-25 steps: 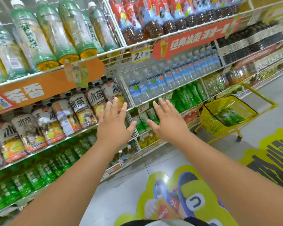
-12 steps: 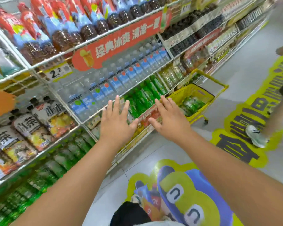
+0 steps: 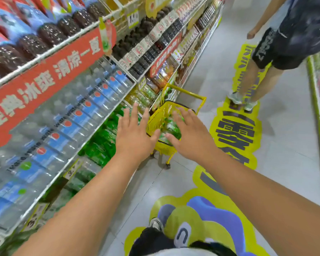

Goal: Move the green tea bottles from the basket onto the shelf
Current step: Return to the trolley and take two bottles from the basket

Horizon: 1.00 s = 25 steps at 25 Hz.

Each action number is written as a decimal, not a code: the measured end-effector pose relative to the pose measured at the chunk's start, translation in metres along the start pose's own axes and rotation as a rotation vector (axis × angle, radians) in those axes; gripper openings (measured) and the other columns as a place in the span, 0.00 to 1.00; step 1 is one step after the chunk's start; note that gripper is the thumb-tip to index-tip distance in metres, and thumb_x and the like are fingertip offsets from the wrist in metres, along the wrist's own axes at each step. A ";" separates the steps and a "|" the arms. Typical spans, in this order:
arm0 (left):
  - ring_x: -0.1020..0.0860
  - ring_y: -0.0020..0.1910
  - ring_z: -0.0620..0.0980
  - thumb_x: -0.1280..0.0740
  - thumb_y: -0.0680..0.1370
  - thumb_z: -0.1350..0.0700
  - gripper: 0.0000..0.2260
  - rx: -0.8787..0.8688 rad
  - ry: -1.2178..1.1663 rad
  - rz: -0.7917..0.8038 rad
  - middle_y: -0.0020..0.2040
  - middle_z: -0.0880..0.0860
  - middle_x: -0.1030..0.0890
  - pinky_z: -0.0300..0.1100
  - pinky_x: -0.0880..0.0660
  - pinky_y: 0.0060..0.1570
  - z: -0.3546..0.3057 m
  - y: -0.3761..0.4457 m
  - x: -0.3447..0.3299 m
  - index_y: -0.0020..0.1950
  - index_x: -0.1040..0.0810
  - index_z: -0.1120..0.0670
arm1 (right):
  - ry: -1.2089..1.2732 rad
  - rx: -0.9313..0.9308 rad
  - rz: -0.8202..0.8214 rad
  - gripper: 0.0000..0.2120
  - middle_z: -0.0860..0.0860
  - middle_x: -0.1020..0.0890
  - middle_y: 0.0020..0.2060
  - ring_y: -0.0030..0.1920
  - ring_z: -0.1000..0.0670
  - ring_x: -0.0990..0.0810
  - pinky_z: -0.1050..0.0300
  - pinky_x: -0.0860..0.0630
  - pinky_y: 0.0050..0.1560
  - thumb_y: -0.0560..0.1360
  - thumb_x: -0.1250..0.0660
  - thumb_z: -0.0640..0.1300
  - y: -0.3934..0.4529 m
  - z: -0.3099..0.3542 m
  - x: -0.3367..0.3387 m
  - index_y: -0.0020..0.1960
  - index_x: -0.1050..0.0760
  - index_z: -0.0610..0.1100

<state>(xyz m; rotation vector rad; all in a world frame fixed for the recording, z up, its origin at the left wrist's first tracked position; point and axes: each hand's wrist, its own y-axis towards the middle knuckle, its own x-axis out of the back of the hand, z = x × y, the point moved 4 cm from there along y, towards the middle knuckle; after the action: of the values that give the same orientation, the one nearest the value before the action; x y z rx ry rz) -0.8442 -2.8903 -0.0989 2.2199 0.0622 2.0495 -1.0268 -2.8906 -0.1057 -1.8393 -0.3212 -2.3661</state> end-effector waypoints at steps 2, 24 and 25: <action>0.55 0.81 0.59 0.48 0.79 0.32 0.36 -0.068 -0.011 -0.009 0.83 0.55 0.56 0.57 0.52 0.79 -0.017 0.041 -0.008 0.83 0.51 0.47 | 0.002 -0.045 -0.037 0.38 0.43 0.42 0.81 0.81 0.40 0.46 0.43 0.46 0.80 0.79 0.41 0.65 0.024 -0.022 0.004 0.82 0.42 0.46; 0.50 0.81 0.60 0.45 0.80 0.34 0.35 0.148 -0.106 -0.047 0.83 0.57 0.51 0.58 0.48 0.78 -0.198 0.325 -0.090 0.82 0.46 0.50 | 0.018 0.124 0.091 0.44 0.42 0.43 0.82 0.81 0.38 0.45 0.41 0.43 0.79 0.75 0.57 0.69 0.278 -0.302 0.042 0.82 0.44 0.44; 0.51 0.81 0.60 0.45 0.80 0.34 0.35 0.179 -0.105 -0.041 0.83 0.57 0.51 0.58 0.48 0.78 -0.190 0.339 -0.095 0.82 0.45 0.50 | 0.021 0.144 0.097 0.43 0.42 0.43 0.82 0.81 0.38 0.45 0.41 0.42 0.79 0.75 0.57 0.69 0.295 -0.300 0.038 0.82 0.43 0.44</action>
<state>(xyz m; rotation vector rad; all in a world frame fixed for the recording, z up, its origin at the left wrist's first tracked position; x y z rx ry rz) -1.0584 -3.2255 -0.1390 2.4044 0.2890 1.9729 -1.2509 -3.2489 -0.1130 -1.7245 -0.3805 -2.2334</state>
